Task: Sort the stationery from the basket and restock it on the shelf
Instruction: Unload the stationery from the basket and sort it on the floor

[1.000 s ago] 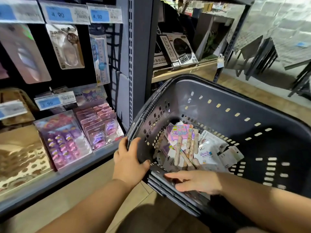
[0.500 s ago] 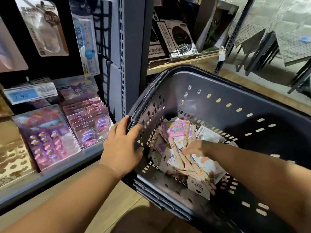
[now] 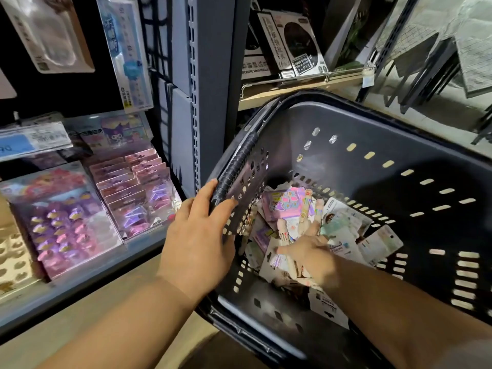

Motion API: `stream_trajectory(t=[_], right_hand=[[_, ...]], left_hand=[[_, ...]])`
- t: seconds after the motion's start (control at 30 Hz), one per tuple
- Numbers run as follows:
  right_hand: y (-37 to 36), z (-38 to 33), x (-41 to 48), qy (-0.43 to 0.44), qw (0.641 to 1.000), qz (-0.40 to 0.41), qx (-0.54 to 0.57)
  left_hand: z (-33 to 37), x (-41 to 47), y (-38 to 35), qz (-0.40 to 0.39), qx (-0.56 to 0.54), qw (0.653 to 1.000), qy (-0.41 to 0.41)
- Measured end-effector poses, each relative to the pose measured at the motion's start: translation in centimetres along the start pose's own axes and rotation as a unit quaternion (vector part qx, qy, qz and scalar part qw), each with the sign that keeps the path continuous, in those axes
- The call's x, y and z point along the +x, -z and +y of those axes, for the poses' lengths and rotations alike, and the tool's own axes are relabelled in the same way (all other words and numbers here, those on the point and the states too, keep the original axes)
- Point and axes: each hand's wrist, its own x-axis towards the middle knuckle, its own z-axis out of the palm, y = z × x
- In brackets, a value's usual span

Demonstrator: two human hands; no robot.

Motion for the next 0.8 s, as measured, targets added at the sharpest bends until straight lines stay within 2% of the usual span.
stream_trajectory(t=[0.27, 0.5, 0.8], right_hand=[[-0.5, 0.4, -1.3, 0.002, 0.999, 0.04, -0.018], [-0.7, 1.6, -1.0, 0.097, 0.995, 0.035, 0.007], [-0.1, 2.1, -1.3, 0.071, 0.997, 0.001, 0.023]], left_hand=[[-0.4, 0.3, -0.3, -0.005, -0.001, 1.0, -0.004], [-0.4, 0.2, -0.3, -0.003, -0.007, 1.0, -0.008], [-0.4, -0.1, -0.4, 0.006, -0.016, 1.0, -0.006]])
